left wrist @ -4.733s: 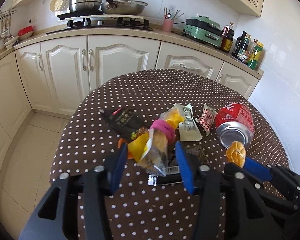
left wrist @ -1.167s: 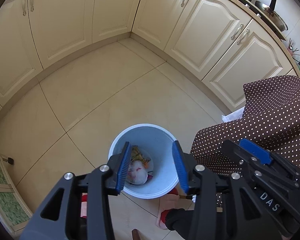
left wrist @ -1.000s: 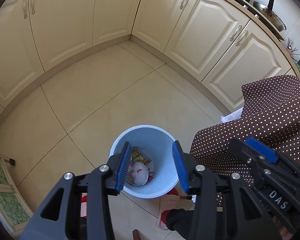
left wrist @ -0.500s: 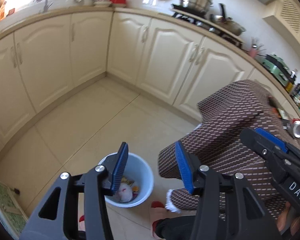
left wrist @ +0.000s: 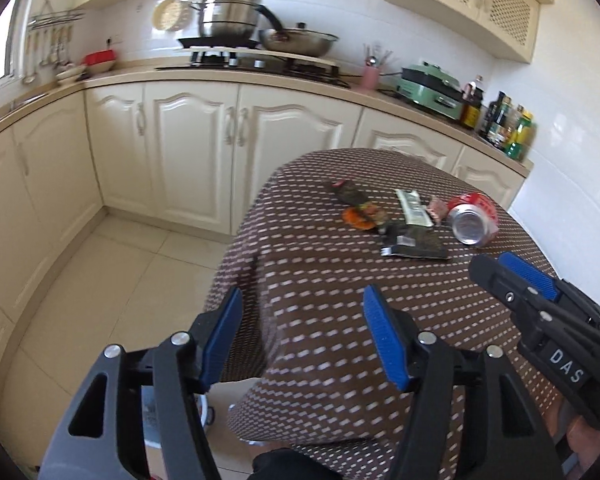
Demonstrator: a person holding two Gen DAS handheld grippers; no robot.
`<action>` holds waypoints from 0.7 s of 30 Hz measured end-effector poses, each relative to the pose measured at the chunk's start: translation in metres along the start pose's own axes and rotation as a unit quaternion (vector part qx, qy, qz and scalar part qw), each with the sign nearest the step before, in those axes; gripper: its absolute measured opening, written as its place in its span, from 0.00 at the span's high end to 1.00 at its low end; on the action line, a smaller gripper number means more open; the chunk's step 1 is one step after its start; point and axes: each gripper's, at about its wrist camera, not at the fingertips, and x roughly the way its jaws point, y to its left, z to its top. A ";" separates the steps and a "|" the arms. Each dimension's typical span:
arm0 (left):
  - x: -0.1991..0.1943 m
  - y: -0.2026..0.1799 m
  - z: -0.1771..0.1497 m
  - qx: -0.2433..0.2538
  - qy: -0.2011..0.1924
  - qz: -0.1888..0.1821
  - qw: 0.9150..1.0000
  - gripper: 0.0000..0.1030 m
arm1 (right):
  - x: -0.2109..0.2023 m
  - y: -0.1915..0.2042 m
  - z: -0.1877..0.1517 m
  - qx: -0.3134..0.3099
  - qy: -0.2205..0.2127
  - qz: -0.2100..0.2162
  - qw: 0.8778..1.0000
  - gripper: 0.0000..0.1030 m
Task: Collect trash
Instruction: 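Grasp a dark snack packet with the left gripper while the right grasps another dark packet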
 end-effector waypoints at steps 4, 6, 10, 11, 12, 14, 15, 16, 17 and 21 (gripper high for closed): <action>0.021 -0.032 0.010 0.026 0.012 -0.011 1.000 0.40 | -0.002 -0.041 0.003 0.022 0.002 -0.027 0.999 0.53; 0.033 -0.049 0.016 0.039 0.021 -0.025 0.999 0.40 | -0.003 -0.060 0.005 0.035 -0.001 -0.038 0.999 0.51; 0.061 -0.074 0.029 0.060 0.040 -0.042 0.997 0.39 | 0.000 -0.094 0.012 0.057 -0.006 -0.057 0.997 0.48; 0.068 -0.079 0.030 0.061 0.046 -0.043 0.996 0.38 | 0.001 -0.103 0.013 0.063 -0.005 -0.060 0.996 0.48; 0.079 -0.084 0.033 0.059 0.056 -0.044 0.996 0.38 | 0.003 -0.109 0.014 0.066 -0.005 -0.063 0.996 0.48; 0.094 -0.089 0.035 0.055 0.068 -0.046 0.995 0.38 | 0.008 -0.118 0.015 0.071 0.000 -0.063 0.996 0.47; 0.102 -0.093 0.037 0.052 0.075 -0.050 0.995 0.38 | 0.010 -0.120 0.016 0.072 0.002 -0.062 0.995 0.47; 0.108 -0.096 0.037 0.051 0.081 -0.054 0.994 0.38 | 0.013 -0.124 0.016 0.074 0.004 -0.062 0.995 0.47; 0.114 -0.099 0.038 0.050 0.087 -0.057 0.993 0.38 | 0.015 -0.126 0.015 0.075 0.006 -0.062 0.995 0.47; 0.133 -0.111 0.040 0.054 0.099 -0.053 0.992 0.39 | 0.024 -0.133 0.017 0.079 0.014 -0.059 0.995 0.45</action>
